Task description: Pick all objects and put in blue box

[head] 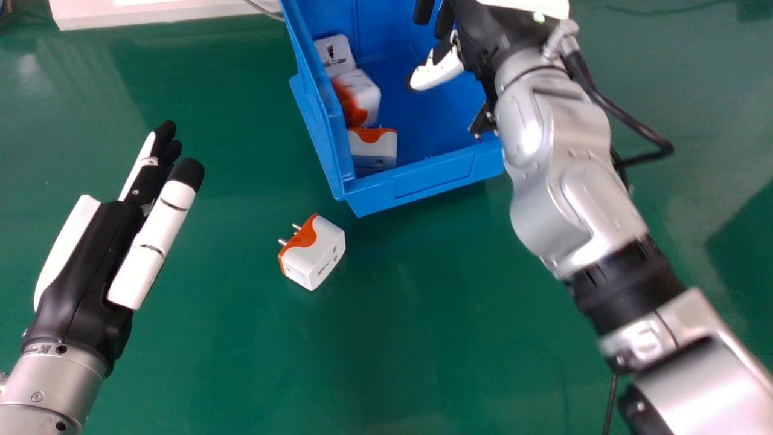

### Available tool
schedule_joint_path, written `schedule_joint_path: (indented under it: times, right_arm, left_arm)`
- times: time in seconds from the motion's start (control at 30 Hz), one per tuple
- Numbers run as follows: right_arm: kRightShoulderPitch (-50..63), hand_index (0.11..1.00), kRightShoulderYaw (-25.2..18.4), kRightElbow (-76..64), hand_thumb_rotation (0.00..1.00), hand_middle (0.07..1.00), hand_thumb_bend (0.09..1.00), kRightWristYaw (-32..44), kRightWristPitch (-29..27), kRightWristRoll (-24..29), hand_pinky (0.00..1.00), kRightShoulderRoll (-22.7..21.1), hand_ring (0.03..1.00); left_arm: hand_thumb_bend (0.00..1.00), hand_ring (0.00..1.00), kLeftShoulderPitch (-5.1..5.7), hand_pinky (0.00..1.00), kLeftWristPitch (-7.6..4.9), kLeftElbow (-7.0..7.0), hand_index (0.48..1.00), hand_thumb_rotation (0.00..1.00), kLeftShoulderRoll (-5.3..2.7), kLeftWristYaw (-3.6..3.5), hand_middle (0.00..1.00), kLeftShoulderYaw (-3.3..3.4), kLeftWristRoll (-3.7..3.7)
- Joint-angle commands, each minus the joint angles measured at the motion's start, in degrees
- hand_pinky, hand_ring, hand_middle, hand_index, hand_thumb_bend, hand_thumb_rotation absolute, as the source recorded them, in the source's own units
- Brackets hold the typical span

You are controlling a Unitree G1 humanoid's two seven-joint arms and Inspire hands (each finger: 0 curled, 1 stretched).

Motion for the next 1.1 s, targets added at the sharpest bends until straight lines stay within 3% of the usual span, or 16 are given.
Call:
schedule_joint_path:
  times: [0.0, 0.13, 0.27, 0.47, 0.6, 0.93, 1.07]
  right_arm:
    - [-5.7, 0.486, 0.2, 3.3, 0.0, 0.502, 0.51, -2.5, -0.7, 1.1, 0.37, 0.1, 0.429]
    - [-9.3, 0.496, 1.1, 8.8, 0.0, 0.499, 0.509, -4.3, -1.1, 2.7, 0.35, 0.0, 0.417]
    - [-10.3, 0.489, 1.9, 10.6, 0.0, 0.512, 0.509, -4.5, -0.9, 4.0, 0.37, -0.4, 0.415]
    - [-9.3, 0.469, 2.2, 8.9, 0.0, 0.531, 0.509, -4.4, -0.4, 5.6, 0.42, -0.9, 0.439]
    - [-8.0, 0.459, 2.7, 7.2, 0.0, 0.534, 0.509, -5.1, -0.7, 5.7, 0.45, -1.4, 0.453]
    - [-6.8, 0.451, 4.2, 5.7, 0.0, 0.532, 0.511, -5.8, -0.4, 5.5, 0.43, -1.9, 0.46]
    - [-5.6, 0.46, 4.1, 4.5, 0.0, 0.529, 0.512, -5.5, -0.9, 6.2, 0.4, -2.4, 0.442]
  left_arm:
    - [0.55, 1.0, 0.88, 1.0, -0.97, -2.79, 1.0, 1.0, -0.59, 0.54, 1.0, 0.17, -0.5]
    - [0.54, 1.0, 1.46, 1.0, -0.91, -3.7, 1.0, 1.0, -0.89, 0.87, 1.0, -0.11, 0.06]
    - [0.54, 1.0, 1.51, 1.0, -1.19, -3.63, 1.0, 1.0, -0.82, 0.96, 1.0, -0.09, 0.3]
    - [0.56, 1.0, 0.65, 1.0, -0.72, -3.18, 1.0, 1.0, -0.46, 0.86, 1.0, -0.15, 0.26]
    - [0.56, 1.0, 0.18, 1.0, -1.13, -2.23, 1.0, 1.0, -0.33, 0.73, 1.0, 0.01, 0.12]
    - [0.55, 1.0, -0.55, 1.0, -1.06, -1.51, 1.0, 1.0, -0.25, 0.85, 1.0, -0.3, 0.56]
    - [0.54, 1.0, -0.54, 1.0, -1.0, -1.35, 1.0, 1.0, -0.11, 0.64, 1.0, -0.19, 0.3]
